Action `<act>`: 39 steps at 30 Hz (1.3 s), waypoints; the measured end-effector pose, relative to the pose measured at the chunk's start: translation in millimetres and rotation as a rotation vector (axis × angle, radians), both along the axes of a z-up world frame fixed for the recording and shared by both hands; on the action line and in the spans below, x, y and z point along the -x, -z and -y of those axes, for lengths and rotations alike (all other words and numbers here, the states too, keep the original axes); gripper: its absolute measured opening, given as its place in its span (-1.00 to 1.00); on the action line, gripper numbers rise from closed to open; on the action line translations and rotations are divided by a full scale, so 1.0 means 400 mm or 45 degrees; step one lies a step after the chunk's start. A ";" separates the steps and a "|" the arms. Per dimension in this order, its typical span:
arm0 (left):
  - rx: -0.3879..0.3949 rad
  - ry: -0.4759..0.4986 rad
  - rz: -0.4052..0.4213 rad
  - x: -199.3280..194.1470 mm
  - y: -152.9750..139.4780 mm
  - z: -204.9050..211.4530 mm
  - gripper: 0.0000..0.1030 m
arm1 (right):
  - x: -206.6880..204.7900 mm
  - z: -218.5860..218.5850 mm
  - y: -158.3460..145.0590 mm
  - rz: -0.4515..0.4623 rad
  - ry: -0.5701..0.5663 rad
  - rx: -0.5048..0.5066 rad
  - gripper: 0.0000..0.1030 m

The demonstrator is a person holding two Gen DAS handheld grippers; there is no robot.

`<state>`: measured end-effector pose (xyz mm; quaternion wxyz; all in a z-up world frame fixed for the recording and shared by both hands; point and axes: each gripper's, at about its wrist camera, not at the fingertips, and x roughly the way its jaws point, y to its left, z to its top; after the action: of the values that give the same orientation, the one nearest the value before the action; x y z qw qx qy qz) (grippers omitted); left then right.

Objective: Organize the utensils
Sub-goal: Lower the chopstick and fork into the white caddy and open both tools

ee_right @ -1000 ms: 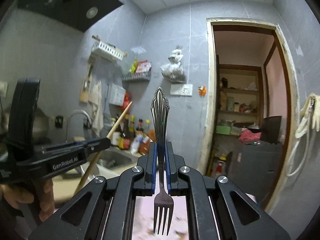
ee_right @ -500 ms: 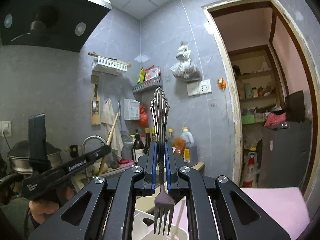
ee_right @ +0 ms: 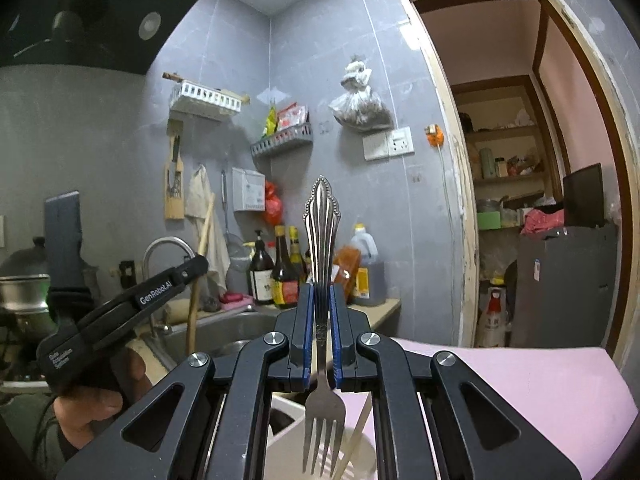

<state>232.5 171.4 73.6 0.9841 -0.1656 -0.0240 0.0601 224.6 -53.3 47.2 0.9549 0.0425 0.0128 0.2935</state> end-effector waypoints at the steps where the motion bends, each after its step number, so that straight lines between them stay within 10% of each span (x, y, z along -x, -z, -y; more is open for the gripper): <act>1: -0.004 -0.002 0.002 0.004 0.006 0.005 -0.92 | 0.000 -0.001 0.006 -0.010 0.001 0.012 -0.89; 14: -0.173 0.119 -0.291 0.009 0.084 0.094 -0.91 | 0.002 0.015 0.055 -0.123 -0.025 0.118 -0.88; 27: -0.105 0.284 -0.417 0.055 0.116 0.117 -0.84 | 0.015 0.036 0.075 -0.213 -0.050 0.153 -0.79; 39: -0.094 0.321 -0.275 0.140 0.038 0.151 -0.09 | 0.108 0.124 0.002 -0.019 0.039 0.097 0.13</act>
<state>176.4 111.0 58.4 0.9861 -0.1238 0.1007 -0.0471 181.5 -102.9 46.6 0.9601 0.0085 0.0304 0.2777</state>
